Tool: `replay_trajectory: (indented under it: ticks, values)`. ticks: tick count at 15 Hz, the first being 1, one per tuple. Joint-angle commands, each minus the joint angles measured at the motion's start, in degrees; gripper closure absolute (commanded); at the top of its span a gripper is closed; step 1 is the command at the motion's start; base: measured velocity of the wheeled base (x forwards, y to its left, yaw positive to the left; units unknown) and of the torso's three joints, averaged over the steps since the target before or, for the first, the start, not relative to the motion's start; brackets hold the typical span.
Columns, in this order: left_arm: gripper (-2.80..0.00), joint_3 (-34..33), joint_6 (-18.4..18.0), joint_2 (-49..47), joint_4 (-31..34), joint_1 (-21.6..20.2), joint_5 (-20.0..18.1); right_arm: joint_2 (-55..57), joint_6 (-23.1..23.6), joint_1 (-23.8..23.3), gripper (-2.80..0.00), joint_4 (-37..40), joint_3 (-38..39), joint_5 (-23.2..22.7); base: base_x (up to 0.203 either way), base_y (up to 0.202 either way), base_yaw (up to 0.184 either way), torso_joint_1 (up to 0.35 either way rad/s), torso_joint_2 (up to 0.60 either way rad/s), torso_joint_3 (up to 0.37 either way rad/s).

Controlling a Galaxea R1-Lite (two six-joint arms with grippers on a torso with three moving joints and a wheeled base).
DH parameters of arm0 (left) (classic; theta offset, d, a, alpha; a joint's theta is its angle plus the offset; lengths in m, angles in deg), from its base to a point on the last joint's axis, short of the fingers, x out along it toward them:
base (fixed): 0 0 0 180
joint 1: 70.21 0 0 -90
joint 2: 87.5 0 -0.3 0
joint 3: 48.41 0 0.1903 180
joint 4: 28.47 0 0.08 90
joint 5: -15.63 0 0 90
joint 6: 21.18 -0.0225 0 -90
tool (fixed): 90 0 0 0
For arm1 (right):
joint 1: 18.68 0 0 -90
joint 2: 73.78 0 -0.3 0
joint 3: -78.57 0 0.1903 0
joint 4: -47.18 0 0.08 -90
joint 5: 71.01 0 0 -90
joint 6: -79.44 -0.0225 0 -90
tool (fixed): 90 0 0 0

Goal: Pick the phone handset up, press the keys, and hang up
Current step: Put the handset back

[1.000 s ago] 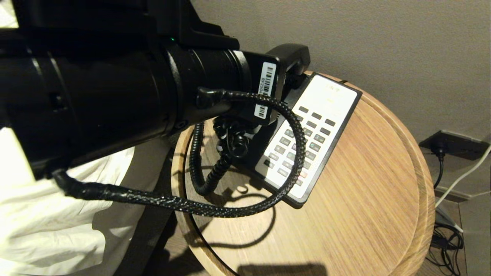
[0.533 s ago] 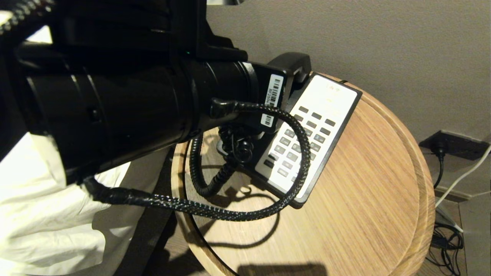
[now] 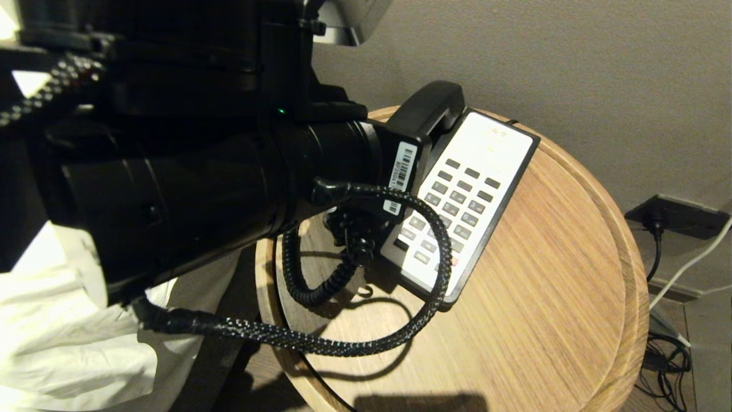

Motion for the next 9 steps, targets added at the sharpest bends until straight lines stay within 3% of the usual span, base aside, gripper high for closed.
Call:
replay_trajectory:
  ticks: [1, 9]
  values:
    - [-2.80, -0.89, 0.00, 0.50, -0.12, -0.01, 0.13, 0.12, -0.12, 0.02, 0.00, 0.44, 0.08, 0.12, 0.000, 0.000, 0.000, 0.000, 0.00, 0.000]
    - [-2.80, -1.68, 0.14, 0.93, -0.12, -0.01, 0.13, 0.38, -0.12, 0.02, 0.00, 0.26, -0.01, 0.12, 0.000, 0.000, 0.000, 0.000, 0.00, 0.000]
